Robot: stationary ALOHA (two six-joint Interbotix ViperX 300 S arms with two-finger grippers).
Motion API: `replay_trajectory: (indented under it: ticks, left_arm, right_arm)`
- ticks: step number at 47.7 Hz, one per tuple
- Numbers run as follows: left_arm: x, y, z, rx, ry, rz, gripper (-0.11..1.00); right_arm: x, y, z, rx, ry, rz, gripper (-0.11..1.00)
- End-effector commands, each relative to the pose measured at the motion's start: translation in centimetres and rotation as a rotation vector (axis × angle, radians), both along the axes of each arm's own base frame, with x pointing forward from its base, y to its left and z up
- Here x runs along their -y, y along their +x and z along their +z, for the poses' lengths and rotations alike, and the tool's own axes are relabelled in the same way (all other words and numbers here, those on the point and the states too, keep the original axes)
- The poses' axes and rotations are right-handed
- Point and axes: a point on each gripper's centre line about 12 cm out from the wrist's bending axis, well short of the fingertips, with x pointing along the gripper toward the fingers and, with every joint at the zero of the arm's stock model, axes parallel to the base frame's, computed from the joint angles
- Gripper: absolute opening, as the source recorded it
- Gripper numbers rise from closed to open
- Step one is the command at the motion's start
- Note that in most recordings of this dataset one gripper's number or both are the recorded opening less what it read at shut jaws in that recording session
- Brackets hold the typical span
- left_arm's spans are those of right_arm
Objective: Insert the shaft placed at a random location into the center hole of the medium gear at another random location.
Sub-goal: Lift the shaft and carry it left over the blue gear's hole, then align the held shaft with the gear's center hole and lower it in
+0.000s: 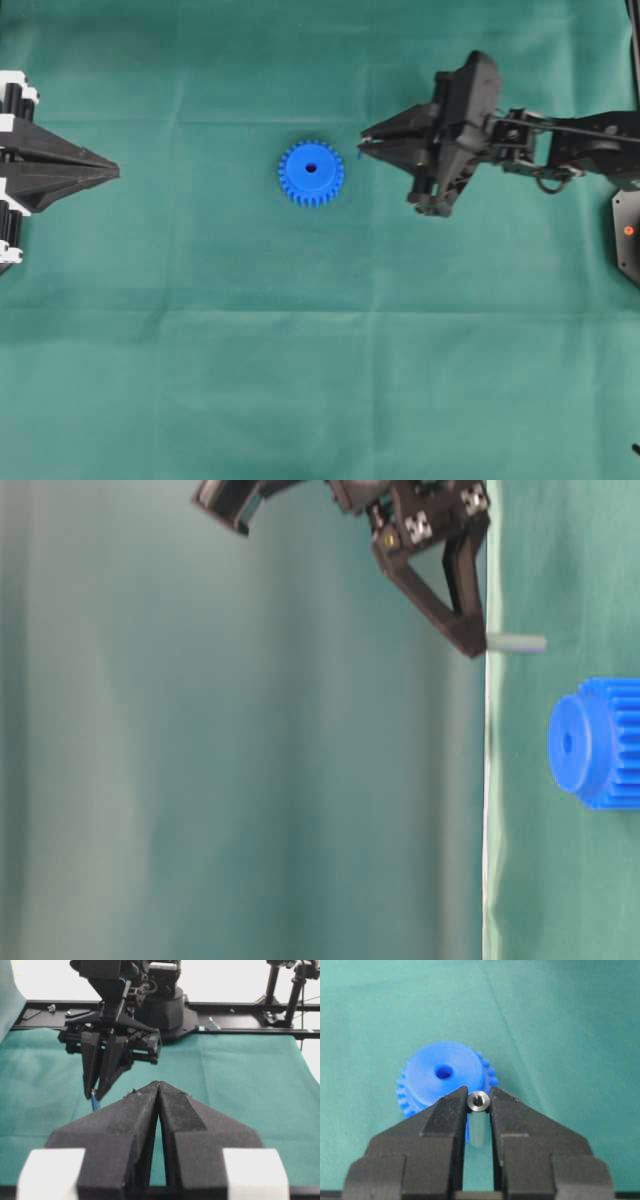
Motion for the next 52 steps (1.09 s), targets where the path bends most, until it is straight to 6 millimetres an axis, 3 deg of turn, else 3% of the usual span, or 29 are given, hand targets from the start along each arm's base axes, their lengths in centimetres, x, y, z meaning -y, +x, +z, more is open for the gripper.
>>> replay_trajectory:
  ticks: [1,11,22,52]
  left_arm:
    - [0.0,0.2,0.5,0.014,0.0,0.0,0.0]
    - [0.0,0.2,0.4,0.012,0.0,0.0,0.0]
    - [0.0,0.2,0.4,0.011,0.0,0.0,0.0]
    - [0.0,0.2,0.4,0.009,-0.002,0.0,0.0]
  right_arm:
    - [-0.3,2.0,1.4,0.036,0.001,0.015,0.14]
    - [-0.6,4.7,1.8,0.042,-0.001,0.037,0.14]
    - [-0.4,6.2,1.5,0.04,-0.002,0.039,0.14]
    - [-0.4,6.2,0.7,0.022,-0.002,0.039,0.14]
